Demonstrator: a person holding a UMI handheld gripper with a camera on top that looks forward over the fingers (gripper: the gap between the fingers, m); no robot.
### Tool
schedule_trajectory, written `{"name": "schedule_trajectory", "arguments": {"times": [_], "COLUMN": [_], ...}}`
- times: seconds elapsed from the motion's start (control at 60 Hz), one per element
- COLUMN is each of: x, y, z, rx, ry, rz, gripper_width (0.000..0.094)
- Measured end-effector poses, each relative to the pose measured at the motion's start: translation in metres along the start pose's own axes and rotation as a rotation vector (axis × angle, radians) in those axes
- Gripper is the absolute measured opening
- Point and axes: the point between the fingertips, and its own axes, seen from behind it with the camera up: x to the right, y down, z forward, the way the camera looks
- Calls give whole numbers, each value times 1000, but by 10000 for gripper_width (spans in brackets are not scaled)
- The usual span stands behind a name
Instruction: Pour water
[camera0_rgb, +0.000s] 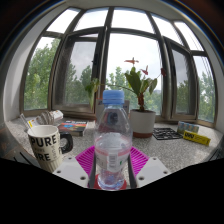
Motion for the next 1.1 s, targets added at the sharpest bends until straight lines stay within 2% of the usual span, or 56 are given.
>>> {"name": "schedule_trajectory", "arguments": {"times": [0.067,0.083,0.133,0.183,0.233,0.4,0.683,0.95,1.1], "x": [4,4,3,4,3,1,-21,-53,-68], "y": [8,12,18,16,10,-1,-22,-35,-42], "z": [1,1,-1,-4,-13,-55,-189,-317,-356], "rx": [-48,-67,-108,-117,-112,-152,-188,-209,-206], "ry": [16,20,21,27,43,99,180,192,181], "rz": [4,2,-2,-3,-8,2,32,41,24], "gripper_width": [590,641,871,833,858,851,852,852,851]}}
